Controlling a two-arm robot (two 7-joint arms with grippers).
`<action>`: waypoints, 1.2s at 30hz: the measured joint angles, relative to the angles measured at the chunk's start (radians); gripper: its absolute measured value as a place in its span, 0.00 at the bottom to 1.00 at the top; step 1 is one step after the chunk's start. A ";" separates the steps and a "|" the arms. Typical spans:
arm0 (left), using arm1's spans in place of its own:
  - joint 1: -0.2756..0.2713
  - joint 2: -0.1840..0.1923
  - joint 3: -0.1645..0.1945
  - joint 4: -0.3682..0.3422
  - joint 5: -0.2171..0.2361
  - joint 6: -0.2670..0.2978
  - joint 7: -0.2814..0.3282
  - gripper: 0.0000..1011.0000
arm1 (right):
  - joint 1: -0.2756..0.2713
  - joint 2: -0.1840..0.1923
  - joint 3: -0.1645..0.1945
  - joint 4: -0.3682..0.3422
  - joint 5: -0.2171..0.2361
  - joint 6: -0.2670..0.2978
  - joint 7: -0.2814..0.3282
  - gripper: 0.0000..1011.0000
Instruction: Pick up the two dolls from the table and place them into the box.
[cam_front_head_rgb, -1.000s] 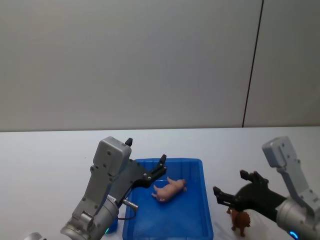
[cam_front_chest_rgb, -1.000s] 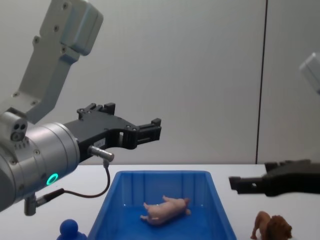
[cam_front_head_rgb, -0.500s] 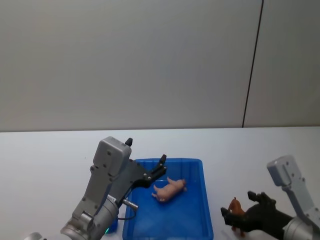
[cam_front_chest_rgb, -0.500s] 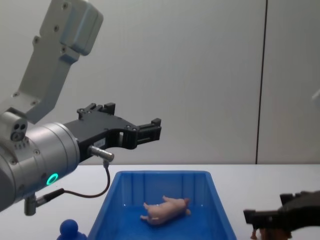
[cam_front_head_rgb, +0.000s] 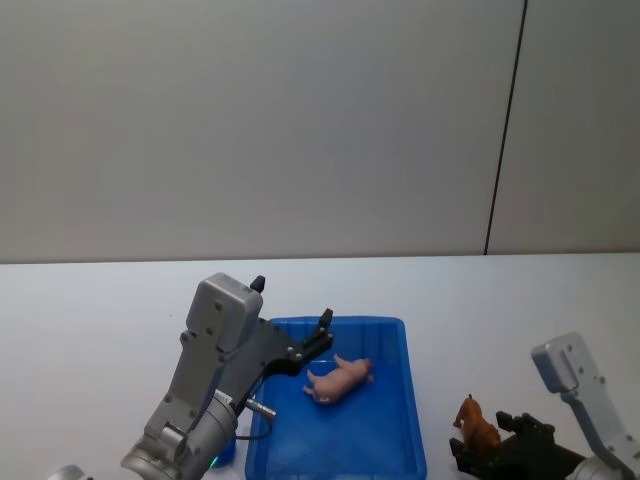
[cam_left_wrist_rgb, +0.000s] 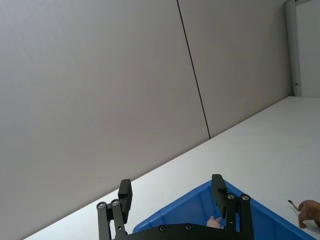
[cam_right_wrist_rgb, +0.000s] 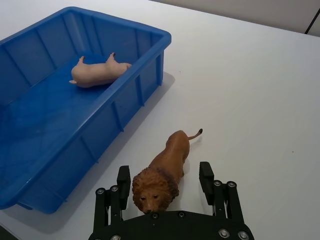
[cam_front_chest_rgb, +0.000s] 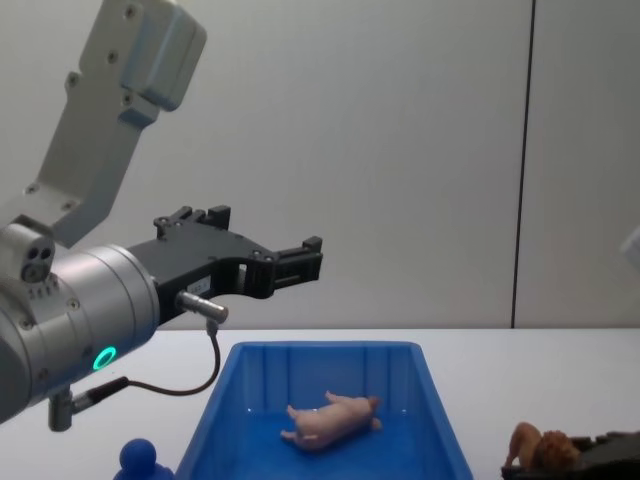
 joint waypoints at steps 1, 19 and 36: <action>0.000 0.000 0.000 0.000 0.000 0.000 0.000 0.99 | 0.000 -0.001 0.000 0.002 0.001 0.000 -0.001 0.85; 0.000 0.000 0.000 0.000 0.000 0.000 0.000 0.99 | 0.000 -0.008 0.001 0.004 0.011 -0.051 -0.035 0.43; 0.000 0.000 0.000 0.000 0.000 0.000 0.000 0.99 | 0.047 -0.026 0.000 -0.063 -0.030 -0.125 -0.016 0.43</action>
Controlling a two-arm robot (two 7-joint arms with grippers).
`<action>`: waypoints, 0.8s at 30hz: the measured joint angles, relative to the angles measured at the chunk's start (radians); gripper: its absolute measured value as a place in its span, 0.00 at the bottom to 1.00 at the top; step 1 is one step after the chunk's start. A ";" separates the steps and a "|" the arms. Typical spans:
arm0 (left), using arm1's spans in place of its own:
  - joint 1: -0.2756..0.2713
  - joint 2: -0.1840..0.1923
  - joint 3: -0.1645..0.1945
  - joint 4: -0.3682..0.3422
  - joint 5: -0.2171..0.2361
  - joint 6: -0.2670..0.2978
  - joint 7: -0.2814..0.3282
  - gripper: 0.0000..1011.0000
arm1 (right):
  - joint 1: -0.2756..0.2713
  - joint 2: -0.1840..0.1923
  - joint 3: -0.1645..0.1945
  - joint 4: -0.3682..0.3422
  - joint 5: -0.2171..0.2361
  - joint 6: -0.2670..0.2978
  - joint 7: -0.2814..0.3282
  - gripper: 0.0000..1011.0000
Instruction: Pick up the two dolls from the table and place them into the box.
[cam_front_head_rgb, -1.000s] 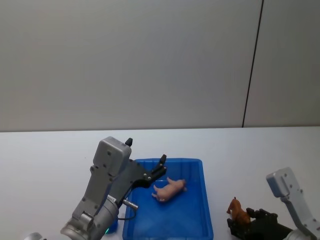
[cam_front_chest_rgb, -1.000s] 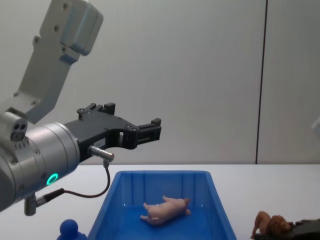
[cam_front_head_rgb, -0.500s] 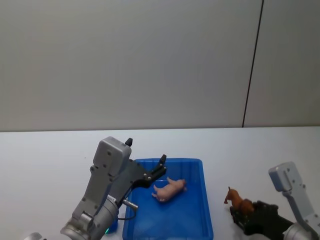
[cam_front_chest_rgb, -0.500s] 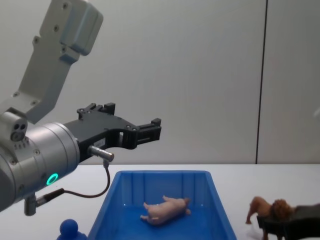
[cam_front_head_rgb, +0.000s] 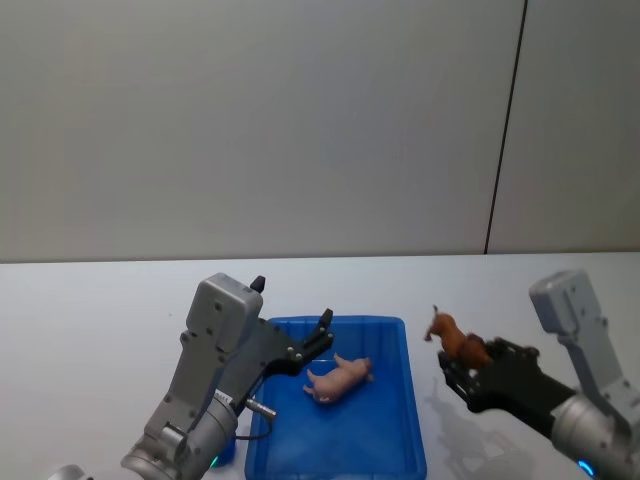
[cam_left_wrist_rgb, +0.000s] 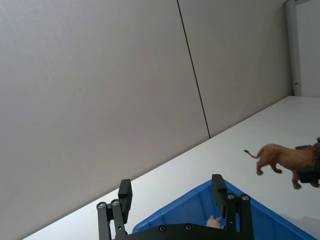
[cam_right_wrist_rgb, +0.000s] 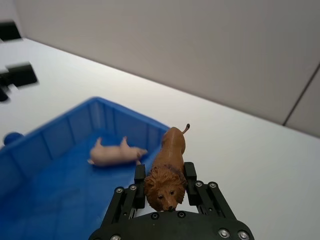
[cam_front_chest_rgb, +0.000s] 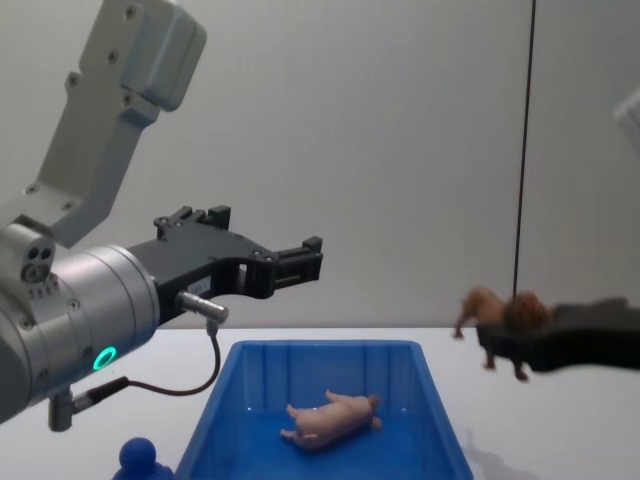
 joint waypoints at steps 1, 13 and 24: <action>0.000 0.000 0.000 0.000 0.000 0.000 0.000 0.99 | 0.011 -0.006 -0.002 -0.004 -0.003 -0.002 0.011 0.43; 0.000 0.000 0.000 0.000 0.000 0.000 0.000 0.99 | 0.104 -0.067 -0.034 0.028 -0.030 0.018 0.117 0.43; 0.000 0.000 0.000 0.000 0.000 0.000 0.000 0.99 | 0.181 -0.134 -0.076 0.138 -0.058 0.055 0.190 0.69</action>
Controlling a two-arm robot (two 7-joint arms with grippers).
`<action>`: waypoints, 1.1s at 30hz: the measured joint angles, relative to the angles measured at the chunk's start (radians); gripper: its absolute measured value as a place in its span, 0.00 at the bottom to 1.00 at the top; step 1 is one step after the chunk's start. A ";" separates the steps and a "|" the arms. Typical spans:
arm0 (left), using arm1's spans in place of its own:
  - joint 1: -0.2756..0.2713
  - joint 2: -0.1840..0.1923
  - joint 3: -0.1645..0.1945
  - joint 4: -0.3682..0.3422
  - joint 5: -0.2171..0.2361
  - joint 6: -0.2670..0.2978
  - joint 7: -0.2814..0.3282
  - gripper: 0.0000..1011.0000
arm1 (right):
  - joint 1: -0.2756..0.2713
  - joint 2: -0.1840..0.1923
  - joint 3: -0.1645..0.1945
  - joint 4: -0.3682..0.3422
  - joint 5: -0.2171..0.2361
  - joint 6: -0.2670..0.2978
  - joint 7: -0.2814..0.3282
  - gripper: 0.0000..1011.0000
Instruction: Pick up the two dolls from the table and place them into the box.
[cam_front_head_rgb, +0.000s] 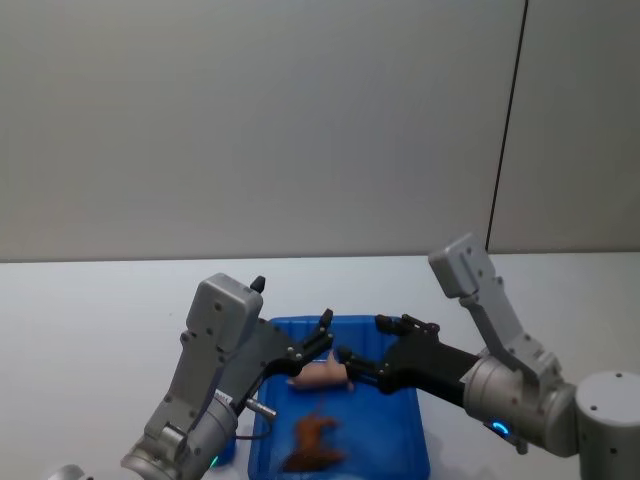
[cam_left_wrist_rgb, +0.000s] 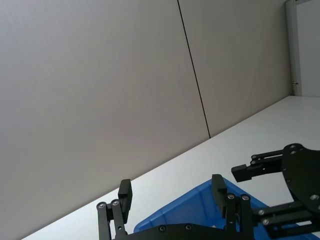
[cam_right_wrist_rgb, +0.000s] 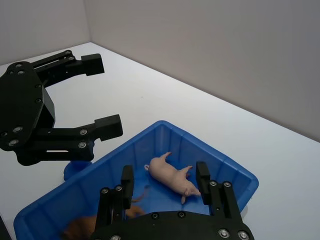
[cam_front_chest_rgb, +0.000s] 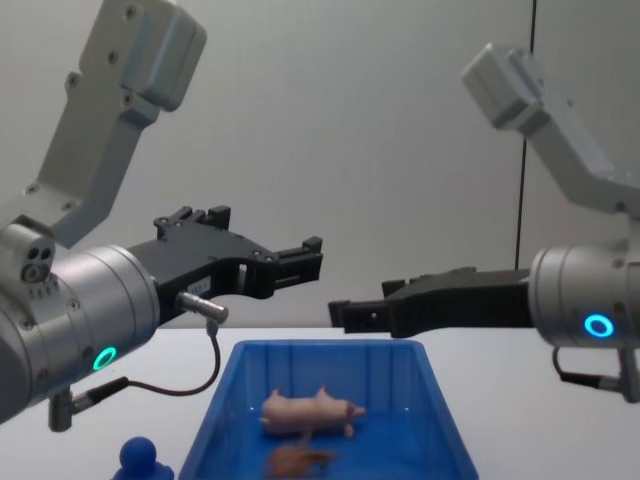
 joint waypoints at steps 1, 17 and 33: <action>0.000 0.000 0.000 0.000 0.000 0.000 0.000 0.99 | 0.006 -0.004 -0.003 0.011 -0.004 0.000 0.005 0.74; 0.000 0.000 0.000 0.000 0.000 0.000 0.000 0.99 | -0.024 0.054 0.034 0.007 0.002 -0.057 0.006 0.99; 0.001 0.000 0.000 0.000 0.000 0.000 0.000 0.99 | -0.123 0.171 0.115 -0.038 0.104 -0.145 -0.020 0.99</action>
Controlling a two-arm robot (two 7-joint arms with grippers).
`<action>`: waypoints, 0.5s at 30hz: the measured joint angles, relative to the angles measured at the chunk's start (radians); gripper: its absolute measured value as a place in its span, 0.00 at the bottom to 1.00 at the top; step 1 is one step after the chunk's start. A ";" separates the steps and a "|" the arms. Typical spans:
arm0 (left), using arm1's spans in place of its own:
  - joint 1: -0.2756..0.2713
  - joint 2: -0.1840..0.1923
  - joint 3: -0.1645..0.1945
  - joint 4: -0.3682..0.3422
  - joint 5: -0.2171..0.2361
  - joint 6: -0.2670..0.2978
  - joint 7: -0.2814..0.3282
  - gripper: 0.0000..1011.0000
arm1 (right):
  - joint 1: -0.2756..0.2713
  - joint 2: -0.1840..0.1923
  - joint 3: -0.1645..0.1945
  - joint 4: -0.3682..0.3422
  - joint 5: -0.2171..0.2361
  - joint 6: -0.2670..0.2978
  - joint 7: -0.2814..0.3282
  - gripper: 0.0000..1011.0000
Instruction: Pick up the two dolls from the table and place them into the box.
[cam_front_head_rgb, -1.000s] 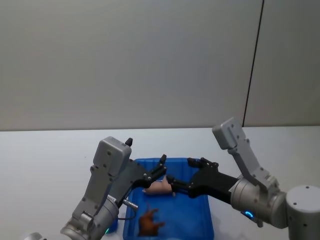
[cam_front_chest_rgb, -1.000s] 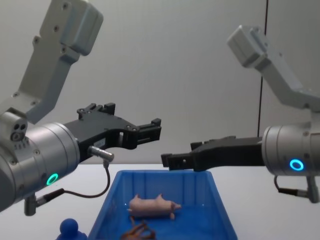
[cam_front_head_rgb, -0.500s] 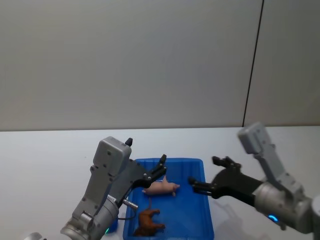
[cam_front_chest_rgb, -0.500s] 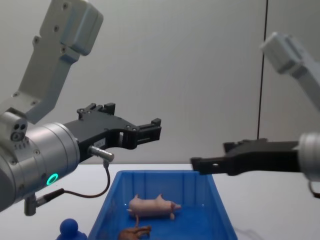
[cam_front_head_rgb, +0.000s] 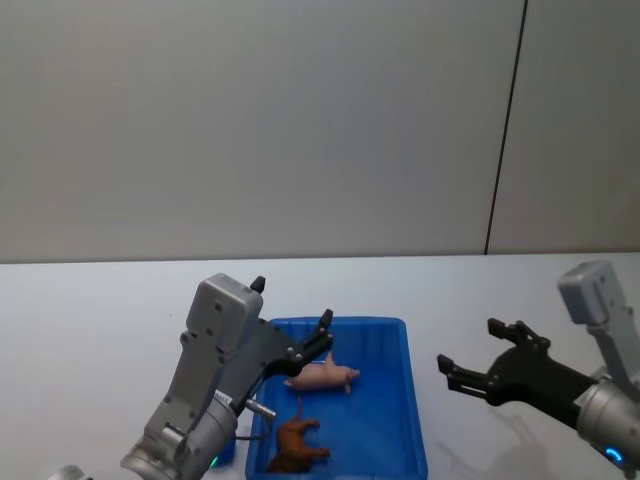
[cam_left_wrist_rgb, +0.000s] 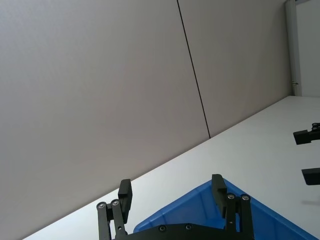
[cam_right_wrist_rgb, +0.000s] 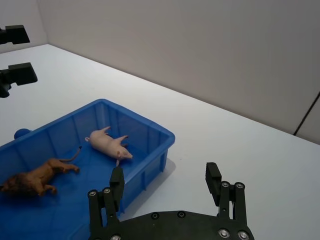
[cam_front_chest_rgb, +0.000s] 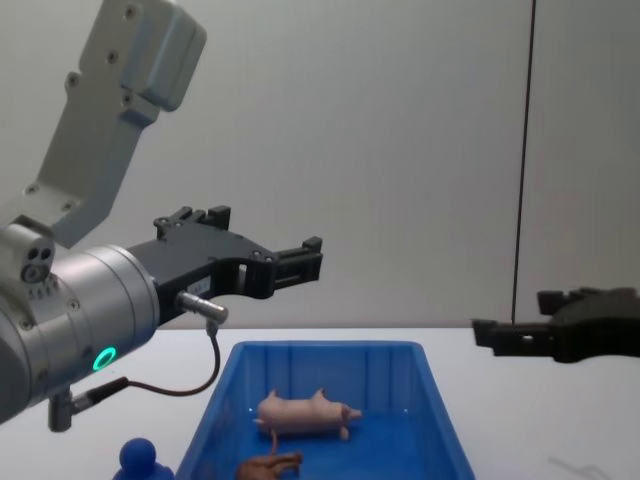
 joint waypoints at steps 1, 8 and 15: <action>0.001 0.000 0.000 0.000 0.000 0.000 0.000 0.99 | -0.003 0.003 0.002 -0.001 0.003 -0.002 -0.001 0.99; 0.019 0.020 -0.007 -0.019 0.006 0.018 0.019 0.99 | -0.020 0.022 0.016 -0.008 0.021 -0.018 -0.005 0.99; 0.069 0.065 -0.020 -0.059 0.001 0.051 0.073 0.99 | -0.029 0.032 0.023 -0.011 0.030 -0.026 -0.007 0.99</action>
